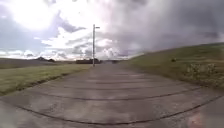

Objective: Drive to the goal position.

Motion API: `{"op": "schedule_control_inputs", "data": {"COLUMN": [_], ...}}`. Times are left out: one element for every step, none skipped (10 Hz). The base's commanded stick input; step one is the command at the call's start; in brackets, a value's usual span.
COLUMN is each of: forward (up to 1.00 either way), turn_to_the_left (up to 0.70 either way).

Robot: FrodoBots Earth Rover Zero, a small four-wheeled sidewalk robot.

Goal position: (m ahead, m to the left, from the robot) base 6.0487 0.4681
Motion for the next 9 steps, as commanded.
{"op": "schedule_control_inputs", "data": {"forward": [1.00, 1.00, 1.00, 1.00, 1.00, 1.00, 1.00, 1.00, 1.00], "turn_to_the_left": [0.00, 0.00, 0.00, 0.00, 0.00, 0.00, 0.00, 0.00, 0.00]}}
